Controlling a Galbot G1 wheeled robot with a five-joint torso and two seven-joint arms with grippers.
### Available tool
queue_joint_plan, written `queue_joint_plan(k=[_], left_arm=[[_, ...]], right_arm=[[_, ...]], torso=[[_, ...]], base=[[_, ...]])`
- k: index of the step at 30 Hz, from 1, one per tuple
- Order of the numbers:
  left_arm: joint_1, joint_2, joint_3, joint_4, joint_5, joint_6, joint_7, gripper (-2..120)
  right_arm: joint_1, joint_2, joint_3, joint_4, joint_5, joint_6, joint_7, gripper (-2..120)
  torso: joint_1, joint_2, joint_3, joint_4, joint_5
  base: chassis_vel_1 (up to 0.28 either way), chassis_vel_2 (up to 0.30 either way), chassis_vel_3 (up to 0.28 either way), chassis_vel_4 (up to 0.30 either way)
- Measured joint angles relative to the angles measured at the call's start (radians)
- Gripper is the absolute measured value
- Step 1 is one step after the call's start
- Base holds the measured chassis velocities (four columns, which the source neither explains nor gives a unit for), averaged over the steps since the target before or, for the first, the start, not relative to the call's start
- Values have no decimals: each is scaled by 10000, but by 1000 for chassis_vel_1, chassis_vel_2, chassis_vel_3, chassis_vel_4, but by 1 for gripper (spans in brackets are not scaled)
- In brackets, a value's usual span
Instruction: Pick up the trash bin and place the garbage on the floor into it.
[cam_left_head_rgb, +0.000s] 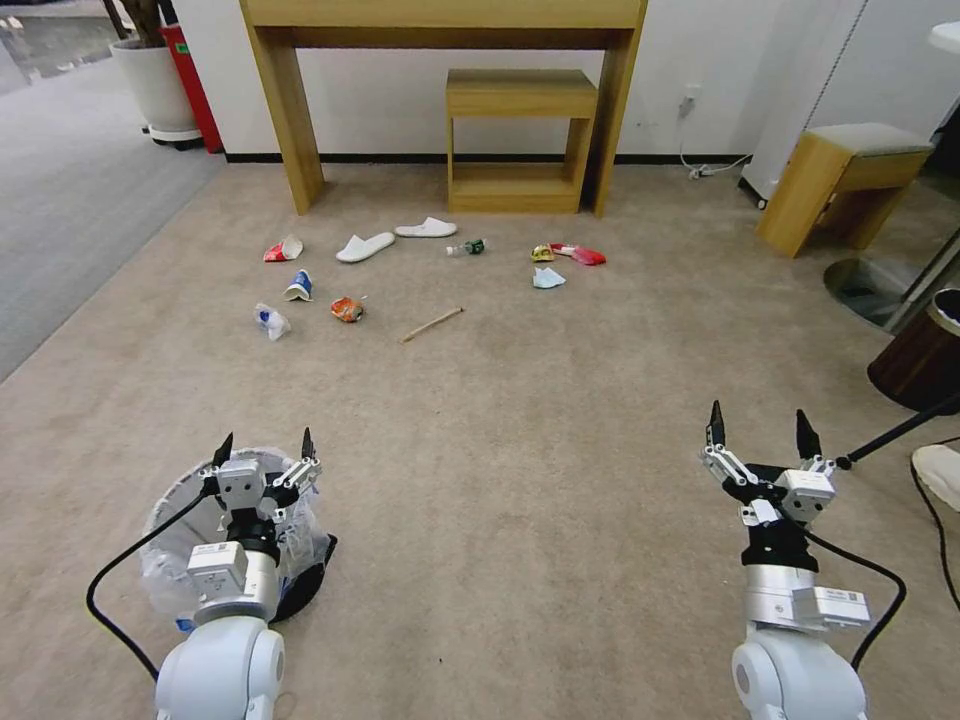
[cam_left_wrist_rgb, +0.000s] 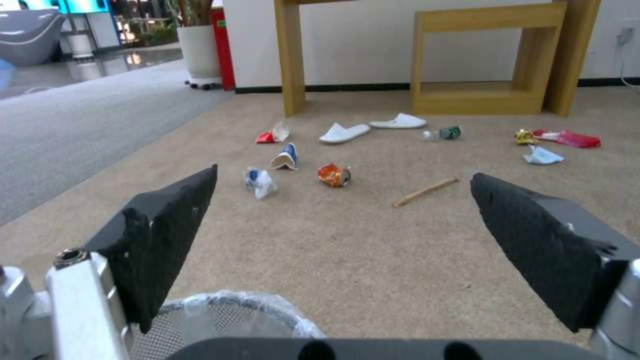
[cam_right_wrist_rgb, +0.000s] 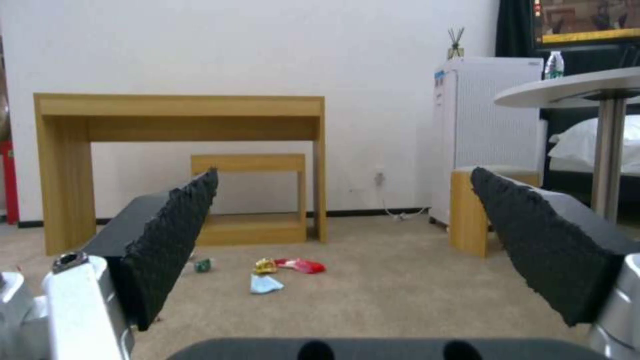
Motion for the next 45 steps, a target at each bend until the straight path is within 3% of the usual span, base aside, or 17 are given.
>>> queue_joint_plan(k=[45], left_arm=[[-18, -45, -5, 100, -3, -69, 17, 100]], right_arm=[[90, 194, 0, -168, -376, 257, 34, 98]], torso=[[0, 0, 0, 0, 0]], base=[[0, 0, 0, 0]])
